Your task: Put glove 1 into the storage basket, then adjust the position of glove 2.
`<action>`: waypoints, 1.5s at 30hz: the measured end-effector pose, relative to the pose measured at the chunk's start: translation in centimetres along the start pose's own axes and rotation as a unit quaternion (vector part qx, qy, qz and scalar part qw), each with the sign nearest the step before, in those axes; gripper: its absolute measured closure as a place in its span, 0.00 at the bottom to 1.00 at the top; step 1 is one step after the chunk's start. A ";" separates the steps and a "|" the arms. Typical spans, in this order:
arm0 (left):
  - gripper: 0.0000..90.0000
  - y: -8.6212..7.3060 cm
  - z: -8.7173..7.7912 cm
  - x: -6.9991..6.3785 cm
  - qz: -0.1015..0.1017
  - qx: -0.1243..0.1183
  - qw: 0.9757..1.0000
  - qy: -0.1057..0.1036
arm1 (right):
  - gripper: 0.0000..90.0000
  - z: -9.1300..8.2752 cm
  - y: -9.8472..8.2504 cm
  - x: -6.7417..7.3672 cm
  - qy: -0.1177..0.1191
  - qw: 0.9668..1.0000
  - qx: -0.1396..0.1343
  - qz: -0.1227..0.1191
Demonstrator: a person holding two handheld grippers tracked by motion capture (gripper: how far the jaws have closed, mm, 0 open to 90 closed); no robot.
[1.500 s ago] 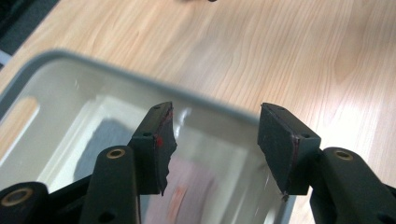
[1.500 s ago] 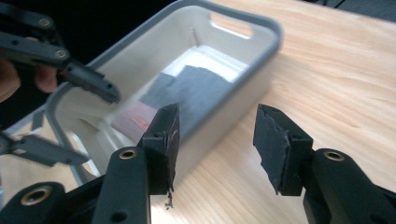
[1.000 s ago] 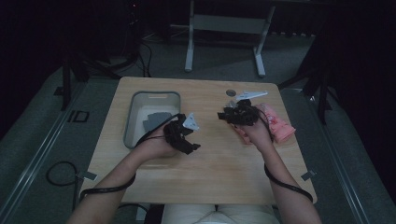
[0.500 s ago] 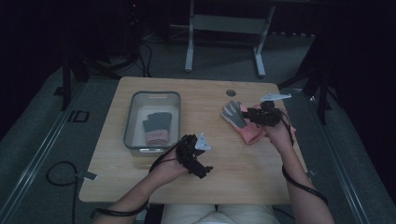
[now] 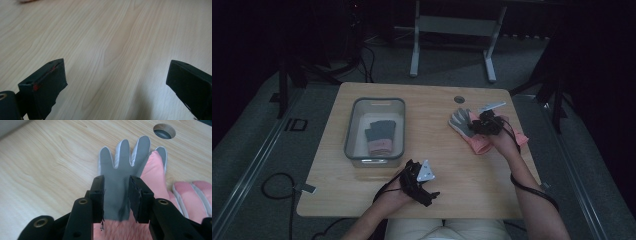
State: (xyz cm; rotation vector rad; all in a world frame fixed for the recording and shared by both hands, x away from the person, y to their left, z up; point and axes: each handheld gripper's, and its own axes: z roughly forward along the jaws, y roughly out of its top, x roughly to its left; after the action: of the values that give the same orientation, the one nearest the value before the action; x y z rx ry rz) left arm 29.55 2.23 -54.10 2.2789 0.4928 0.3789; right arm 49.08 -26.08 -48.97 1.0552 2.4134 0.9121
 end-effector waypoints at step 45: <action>0.02 -2.1 0.6 0.1 -0.031 -0.018 0.999 0.008 | 0.97 -10.2 0.2 7.8 -0.051 0.981 -0.105 0.155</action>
State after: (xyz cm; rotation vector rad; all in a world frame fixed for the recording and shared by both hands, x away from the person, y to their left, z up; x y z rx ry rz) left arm 29.38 3.18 -56.04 2.2221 0.5595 0.3735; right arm 38.49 -24.38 -41.83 1.3822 2.0490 1.1543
